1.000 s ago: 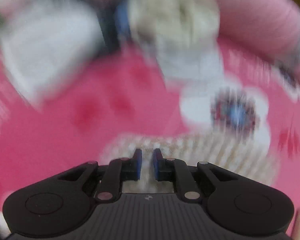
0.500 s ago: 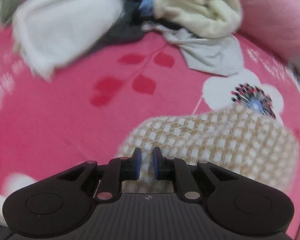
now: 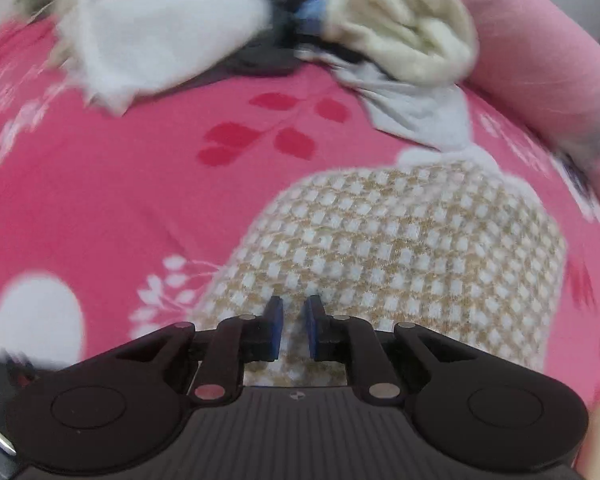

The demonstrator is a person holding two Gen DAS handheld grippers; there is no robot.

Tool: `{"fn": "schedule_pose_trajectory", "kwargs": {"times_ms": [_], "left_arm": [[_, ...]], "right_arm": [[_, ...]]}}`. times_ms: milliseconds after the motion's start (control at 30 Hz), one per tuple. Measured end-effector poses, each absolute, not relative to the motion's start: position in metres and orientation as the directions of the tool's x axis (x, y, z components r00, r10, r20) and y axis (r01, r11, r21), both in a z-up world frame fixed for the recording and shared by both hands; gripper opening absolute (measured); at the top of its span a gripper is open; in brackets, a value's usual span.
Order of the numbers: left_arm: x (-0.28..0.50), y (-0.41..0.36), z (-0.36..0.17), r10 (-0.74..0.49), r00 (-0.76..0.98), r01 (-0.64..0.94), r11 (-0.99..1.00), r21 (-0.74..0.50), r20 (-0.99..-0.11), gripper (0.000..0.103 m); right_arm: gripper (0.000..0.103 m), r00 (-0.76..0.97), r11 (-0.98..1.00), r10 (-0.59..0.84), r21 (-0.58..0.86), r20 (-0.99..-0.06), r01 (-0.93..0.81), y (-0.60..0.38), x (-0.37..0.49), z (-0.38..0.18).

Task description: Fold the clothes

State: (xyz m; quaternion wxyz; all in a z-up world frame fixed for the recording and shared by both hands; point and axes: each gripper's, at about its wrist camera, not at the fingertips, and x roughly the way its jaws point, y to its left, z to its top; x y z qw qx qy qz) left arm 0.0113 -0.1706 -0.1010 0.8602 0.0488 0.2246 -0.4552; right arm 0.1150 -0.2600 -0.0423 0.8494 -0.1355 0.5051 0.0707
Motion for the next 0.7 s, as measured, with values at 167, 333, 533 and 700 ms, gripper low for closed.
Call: {"fn": "schedule_pose_trajectory", "kwargs": {"times_ms": [167,333,533,700], "left_arm": [[0.011,-0.172,-0.101,-0.753,0.490,0.805,0.585,-0.104,-0.439,0.040],[0.006,-0.177,-0.100,-0.742,0.495,0.808,0.585,-0.075,-0.453,0.040],[0.004,-0.179,-0.100,-0.730,0.502,0.805,0.591,-0.058,-0.465,0.040],[0.003,-0.183,-0.100,-0.723,0.494,0.811,0.584,-0.045,-0.483,0.040]], "right_arm": [[0.012,0.566,0.962,0.039,-0.121,-0.824,-0.243,-0.276,0.085,0.001],[0.011,0.514,0.974,-0.020,-0.133,-0.858,-0.184,-0.309,0.084,-0.066],[0.012,0.632,0.990,0.038,-0.056,-0.774,-0.128,-0.317,0.044,0.003],[0.011,0.582,0.999,-0.009,-0.030,-0.813,-0.026,-0.348,0.017,-0.076]]}}
